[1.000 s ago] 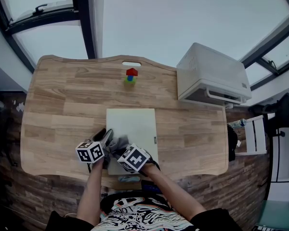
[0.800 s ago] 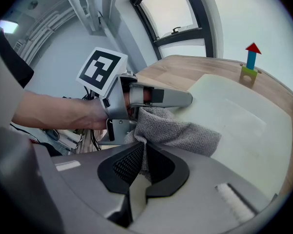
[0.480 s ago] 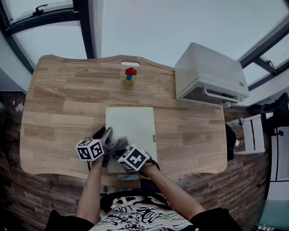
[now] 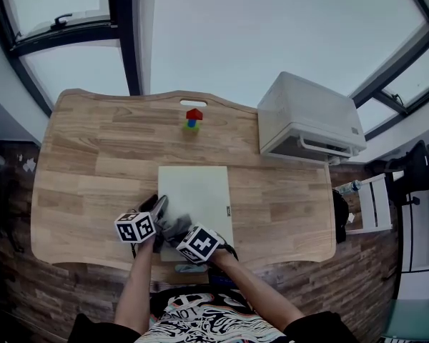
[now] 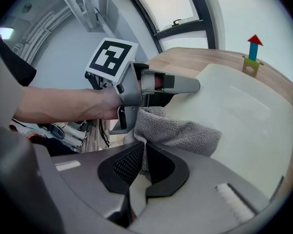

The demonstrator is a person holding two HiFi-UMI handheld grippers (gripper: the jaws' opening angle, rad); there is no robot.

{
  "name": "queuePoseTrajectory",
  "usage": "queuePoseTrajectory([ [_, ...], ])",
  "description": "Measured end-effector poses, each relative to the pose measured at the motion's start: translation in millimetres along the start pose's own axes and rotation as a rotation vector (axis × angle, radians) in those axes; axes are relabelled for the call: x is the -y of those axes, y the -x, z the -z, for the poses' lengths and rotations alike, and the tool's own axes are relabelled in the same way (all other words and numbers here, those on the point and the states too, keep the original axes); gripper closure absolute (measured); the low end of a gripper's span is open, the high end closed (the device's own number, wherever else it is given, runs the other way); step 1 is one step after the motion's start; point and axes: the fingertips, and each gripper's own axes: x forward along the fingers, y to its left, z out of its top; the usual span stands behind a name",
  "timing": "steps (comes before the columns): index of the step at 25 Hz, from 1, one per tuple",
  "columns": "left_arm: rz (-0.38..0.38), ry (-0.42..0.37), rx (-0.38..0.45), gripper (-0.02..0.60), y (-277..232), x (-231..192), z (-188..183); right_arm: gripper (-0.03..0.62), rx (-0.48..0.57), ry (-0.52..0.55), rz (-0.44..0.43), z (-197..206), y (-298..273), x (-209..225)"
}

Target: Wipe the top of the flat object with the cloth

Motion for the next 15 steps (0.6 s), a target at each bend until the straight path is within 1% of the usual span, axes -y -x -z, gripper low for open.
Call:
queuePoseTrajectory([
  [7,0.002,-0.002,0.001,0.380,-0.4,-0.5,-0.1,0.585,-0.028,-0.015,-0.021,6.2,2.1,-2.0],
  [15,0.001,-0.004,-0.001,0.380,0.2,-0.9,-0.9,0.585,-0.020,-0.012,-0.021,14.4,6.7,-1.1],
])
